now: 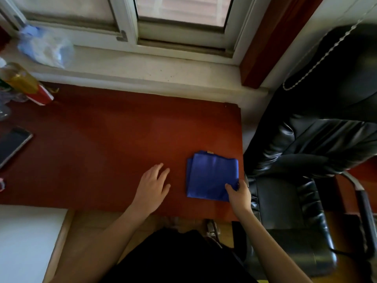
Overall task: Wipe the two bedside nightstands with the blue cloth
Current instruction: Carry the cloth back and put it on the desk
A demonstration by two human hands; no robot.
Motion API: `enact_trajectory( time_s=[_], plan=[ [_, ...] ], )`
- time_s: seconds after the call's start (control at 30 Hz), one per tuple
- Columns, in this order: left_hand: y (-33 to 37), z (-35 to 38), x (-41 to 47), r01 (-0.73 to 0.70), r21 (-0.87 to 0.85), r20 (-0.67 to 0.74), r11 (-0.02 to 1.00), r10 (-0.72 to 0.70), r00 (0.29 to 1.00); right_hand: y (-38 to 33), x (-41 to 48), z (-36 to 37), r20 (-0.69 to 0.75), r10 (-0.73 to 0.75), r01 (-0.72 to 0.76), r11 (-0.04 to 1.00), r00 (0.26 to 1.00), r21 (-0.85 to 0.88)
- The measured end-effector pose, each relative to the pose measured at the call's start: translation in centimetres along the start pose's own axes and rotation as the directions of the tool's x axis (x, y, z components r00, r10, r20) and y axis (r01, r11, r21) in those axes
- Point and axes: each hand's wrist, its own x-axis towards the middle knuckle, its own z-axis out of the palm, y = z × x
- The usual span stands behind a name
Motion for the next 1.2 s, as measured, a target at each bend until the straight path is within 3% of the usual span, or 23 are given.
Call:
enact_trajectory(
  time_s=[0.07,0.17,0.23,0.37,0.8,1.07,1.13,1.2],
  plan=[
    [-0.2,0.9,0.3,-0.026,0.095,0.018,0.995,0.025,1.0,0.6,0.0,0.2,-0.06,-0.147,0.129,0.965,0.987,-0.229],
    [-0.4,1.6,1.1,-0.019,0.134,0.01,0.991,0.018,1.0,1.1,0.3,1.3,0.06,-0.486,0.423,0.684,0.872,-0.594],
    [-0.6,1.7,1.8,-0.003,0.121,-0.007,0.993,0.004,1.0,1.2,1.0,2.9,0.228,-0.543,0.539,0.526,0.808,-0.658],
    [-1.4,2.1,4.4,0.024,0.114,-0.035,0.993,-0.02,0.999,1.2,2.9,5.9,0.305,-0.514,0.557,0.458,0.802,-0.693],
    [-2.2,2.2,9.8,0.006,0.134,-0.093,0.991,0.007,0.996,-8.3,14.1,7.8,0.259,-0.585,0.566,0.433,0.769,-0.701],
    [-2.1,1.9,10.0,-0.002,0.141,-0.086,0.99,0.015,0.996,-13.0,18.0,9.0,0.243,-0.562,0.542,0.456,0.79,-0.706],
    [-2.2,1.6,9.8,0.005,0.119,-0.049,0.993,0.001,0.999,-13.6,17.8,8.3,0.278,-0.53,0.559,0.499,0.801,-0.662],
    [-1.8,0.5,9.8,0.013,0.042,-0.018,0.999,-0.012,1.0,-15.0,16.8,6.7,0.296,-0.494,0.574,0.654,0.817,-0.493]
  ],
)
